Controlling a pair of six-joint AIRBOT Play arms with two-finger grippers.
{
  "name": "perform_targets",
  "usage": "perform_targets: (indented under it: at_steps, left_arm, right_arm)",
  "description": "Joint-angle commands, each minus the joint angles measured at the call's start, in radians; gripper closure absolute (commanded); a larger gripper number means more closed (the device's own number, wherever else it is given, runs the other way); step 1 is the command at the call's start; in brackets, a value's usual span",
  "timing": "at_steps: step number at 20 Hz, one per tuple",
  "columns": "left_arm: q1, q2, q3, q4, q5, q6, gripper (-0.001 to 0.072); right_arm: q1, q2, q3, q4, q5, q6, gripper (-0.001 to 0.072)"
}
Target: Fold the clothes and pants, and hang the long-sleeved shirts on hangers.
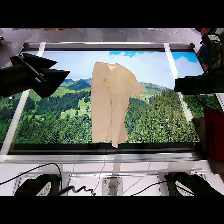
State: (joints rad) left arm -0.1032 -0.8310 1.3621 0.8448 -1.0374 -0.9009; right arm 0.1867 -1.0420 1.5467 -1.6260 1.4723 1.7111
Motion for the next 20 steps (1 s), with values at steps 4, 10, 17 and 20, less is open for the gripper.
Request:
perform_targets:
  at_steps: [4,10,17,20]
  left_arm:
    - [0.001,0.000,0.000,0.000,0.000,0.000,0.0182]
    - [0.001,0.000,0.000,0.000,0.000,0.000,0.0183]
    - [0.001,0.000,0.000,-0.002,0.001,0.000,0.0182]
    - [-0.002,-0.004,0.000,-0.037,0.000,0.000,0.0183]
  right_arm:
    - [0.001,0.000,0.000,0.000,0.000,0.000,0.0698]
    - [0.001,0.000,0.000,0.000,0.000,0.000,0.0698]
    - [0.001,0.000,0.000,0.000,-0.122,0.000,0.0698]
    - [0.001,0.000,0.000,0.001,-0.187,0.000,0.0698]
